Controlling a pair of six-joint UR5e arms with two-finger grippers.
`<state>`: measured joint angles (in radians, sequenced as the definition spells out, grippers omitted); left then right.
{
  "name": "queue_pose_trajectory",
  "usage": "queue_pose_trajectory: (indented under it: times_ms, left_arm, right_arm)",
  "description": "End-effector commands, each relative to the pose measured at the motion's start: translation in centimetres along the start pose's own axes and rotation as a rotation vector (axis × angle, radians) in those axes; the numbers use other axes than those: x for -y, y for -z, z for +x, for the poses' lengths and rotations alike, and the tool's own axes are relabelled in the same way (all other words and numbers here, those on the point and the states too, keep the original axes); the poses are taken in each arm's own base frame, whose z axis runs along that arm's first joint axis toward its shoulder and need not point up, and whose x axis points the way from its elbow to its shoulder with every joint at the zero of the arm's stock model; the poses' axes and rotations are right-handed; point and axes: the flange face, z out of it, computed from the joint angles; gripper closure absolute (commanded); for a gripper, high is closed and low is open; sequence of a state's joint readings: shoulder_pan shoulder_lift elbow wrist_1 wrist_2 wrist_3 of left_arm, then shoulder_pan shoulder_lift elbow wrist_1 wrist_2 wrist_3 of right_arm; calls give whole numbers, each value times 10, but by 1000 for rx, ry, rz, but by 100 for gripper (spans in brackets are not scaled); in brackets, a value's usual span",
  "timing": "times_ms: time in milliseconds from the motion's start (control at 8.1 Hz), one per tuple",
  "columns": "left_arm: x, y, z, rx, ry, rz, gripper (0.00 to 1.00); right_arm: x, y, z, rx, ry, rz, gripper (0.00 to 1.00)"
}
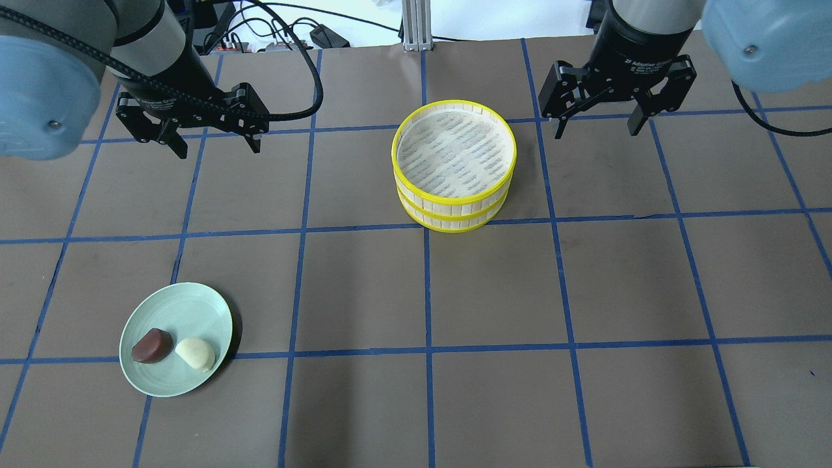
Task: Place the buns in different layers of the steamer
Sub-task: 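Move the left gripper down over the white bun on the green plate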
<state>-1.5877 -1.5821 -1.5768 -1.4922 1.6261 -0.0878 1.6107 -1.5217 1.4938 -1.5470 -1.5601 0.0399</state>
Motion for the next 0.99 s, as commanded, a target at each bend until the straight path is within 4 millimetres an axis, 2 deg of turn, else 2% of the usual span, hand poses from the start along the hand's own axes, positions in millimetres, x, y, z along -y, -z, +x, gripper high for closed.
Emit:
queue_pose_trajectory:
  times_ms: [0,123,247,370,494,617,741,864]
  left_arm:
    - [2,0,-4,-1,7,1,0]
    - [2,-2,-11,7,19,-14,0]
    - [5,-10,-26,10,47,-43,0]
    - [14,-41,-58,15,105,-105,0]
    - [11,-79,-94,7,143,-184,0]
    - [2,-109,-114,-2,200,-250,0]
    - [-7,-130,-123,2,219,-301,0]
    - [-9,-156,-122,3,229,-385,0]
  right_arm:
    - [0,0,0,0,0,0,0]
    - [0,0,0,0,0,0,0]
    - [0,0,0,2,0,0,0]
    - [0,0,0,0,0,0,0]
    - [0,0,0,2,0,2,0]
    - [1,-1,0,3,-1,2,0]
    - [8,-3,-2,9,-7,26,0]
    - [16,-12,-3,6,-6,23,0]
